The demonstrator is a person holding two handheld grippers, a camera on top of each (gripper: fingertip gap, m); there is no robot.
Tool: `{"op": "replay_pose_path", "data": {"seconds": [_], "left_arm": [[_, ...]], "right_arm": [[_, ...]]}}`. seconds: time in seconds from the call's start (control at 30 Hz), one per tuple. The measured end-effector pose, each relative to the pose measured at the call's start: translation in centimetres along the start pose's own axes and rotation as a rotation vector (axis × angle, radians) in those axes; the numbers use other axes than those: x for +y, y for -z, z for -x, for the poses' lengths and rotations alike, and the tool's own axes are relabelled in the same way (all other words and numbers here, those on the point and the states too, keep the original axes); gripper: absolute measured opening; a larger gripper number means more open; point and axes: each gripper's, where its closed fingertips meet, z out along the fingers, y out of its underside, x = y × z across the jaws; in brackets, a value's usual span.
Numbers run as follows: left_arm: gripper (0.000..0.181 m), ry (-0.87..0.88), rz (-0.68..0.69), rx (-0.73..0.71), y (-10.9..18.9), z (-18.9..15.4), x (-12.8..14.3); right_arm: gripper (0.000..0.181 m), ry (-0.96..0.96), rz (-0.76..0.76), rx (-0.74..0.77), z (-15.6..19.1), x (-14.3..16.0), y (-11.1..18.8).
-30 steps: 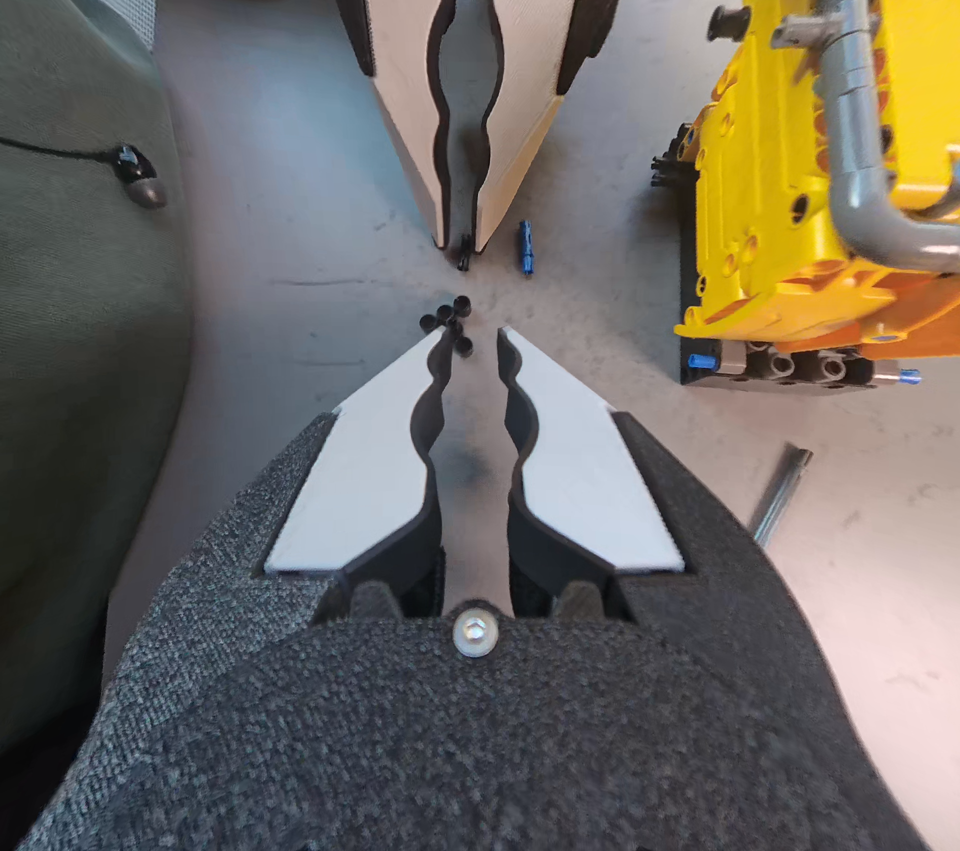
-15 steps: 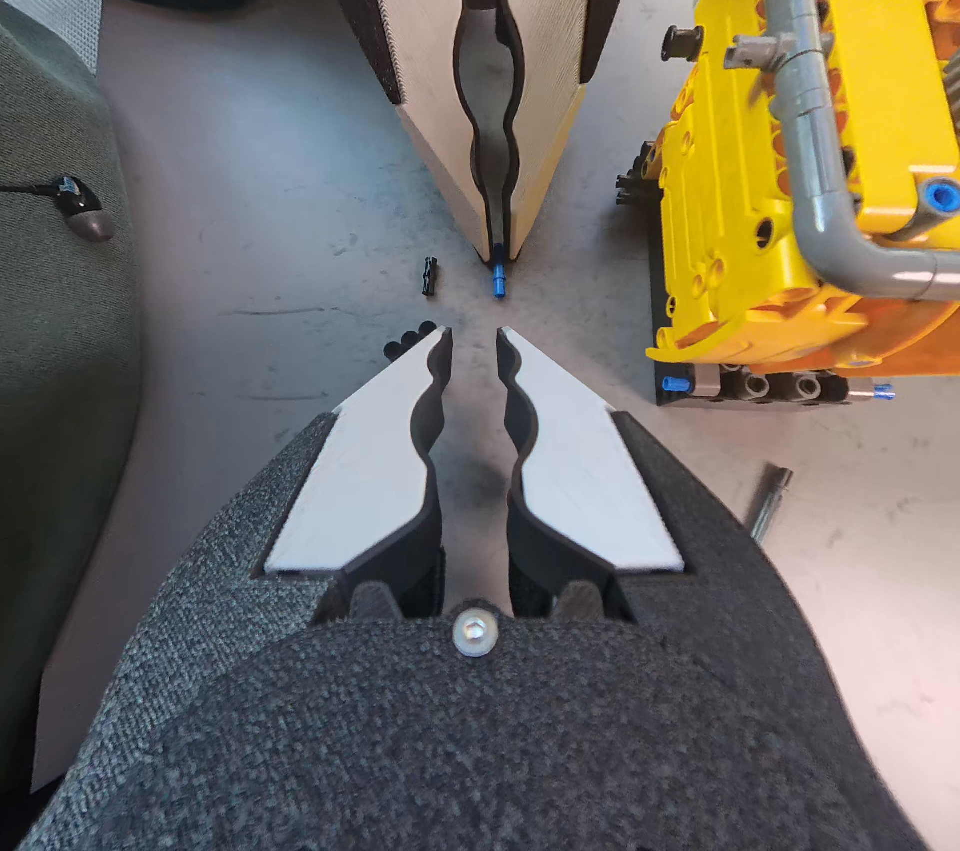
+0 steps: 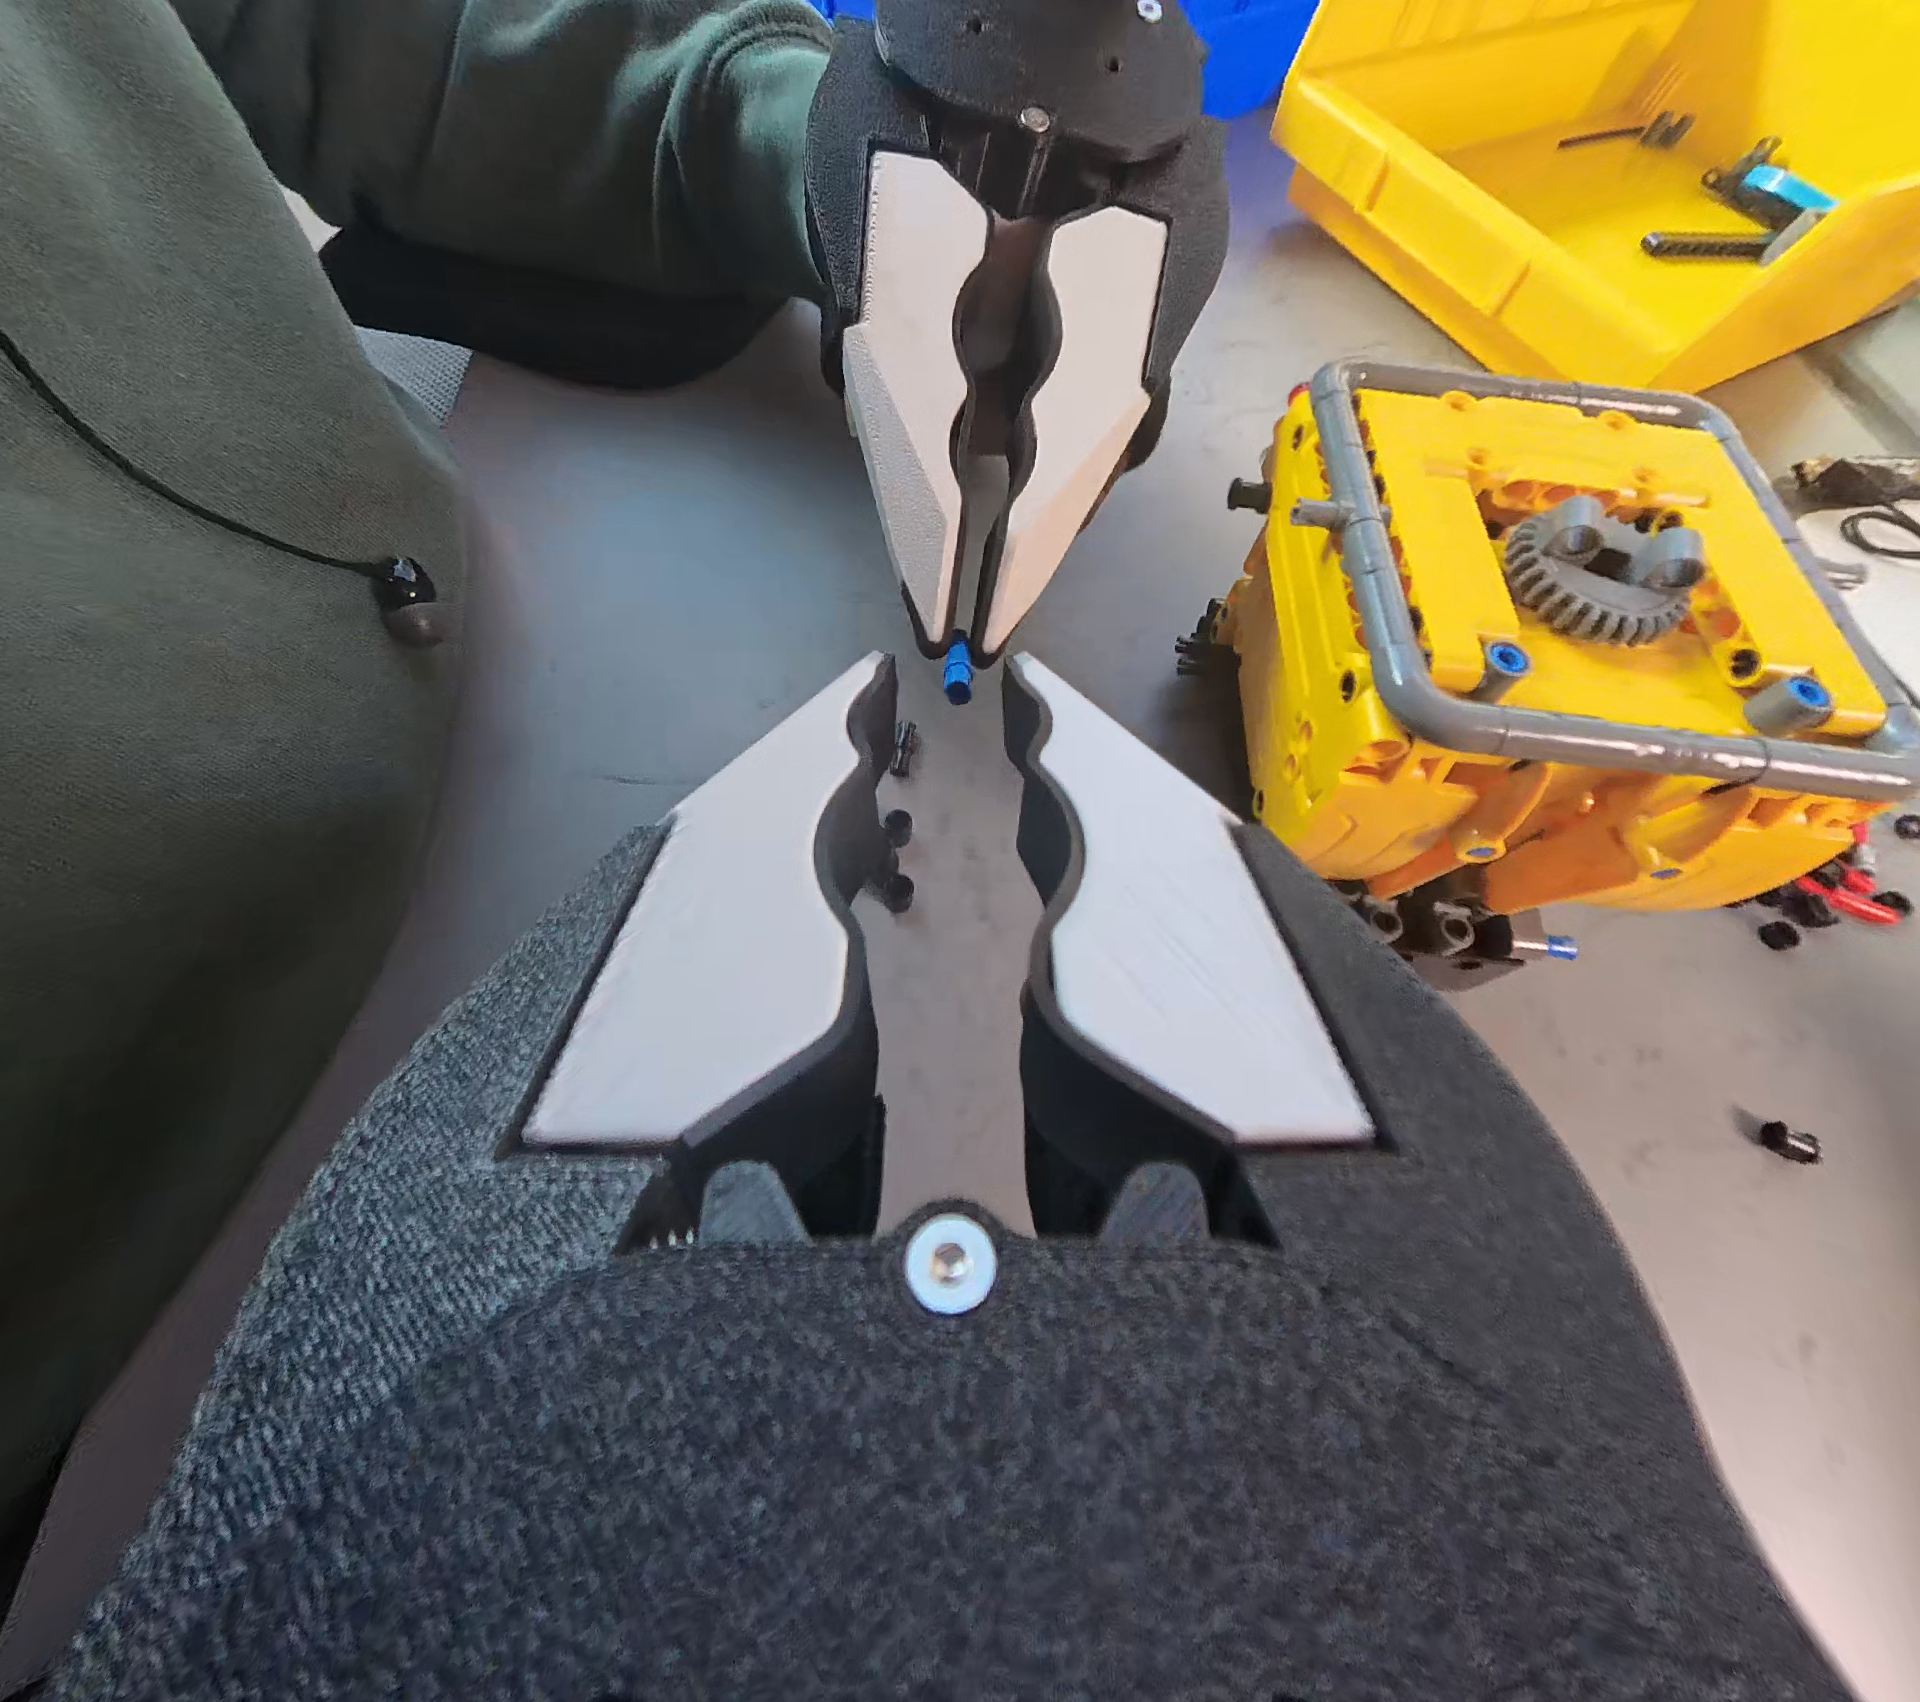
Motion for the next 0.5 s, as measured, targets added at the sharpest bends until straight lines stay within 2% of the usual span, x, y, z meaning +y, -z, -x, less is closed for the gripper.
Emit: {"op": "replay_pose_path", "data": {"seconds": [0.17, 0.3, 0.4, 0.5], "left_arm": [[0.003, -0.001, -0.046, 0.033, -0.1, -0.7, -0.6], [0.003, 0.0, -0.074, 0.039, 0.1, -0.8, -0.9], [0.003, 0.0, -0.103, 0.032, 0.3, -0.6, -1.3], [0.003, 0.021, -0.142, 0.043, 0.5, -0.6, -1.8]], "right_arm": [[0.0, 0.051, -0.082, -0.013, 0.6, -1.6, 0.1], [0.002, 0.068, -0.097, -0.006, 0.3, -2.0, 0.3], [0.015, 0.041, -0.131, -0.007, 0.0, -2.5, 0.7], [0.018, 0.038, -0.133, 0.017, -0.5, -2.2, 0.8]]}}
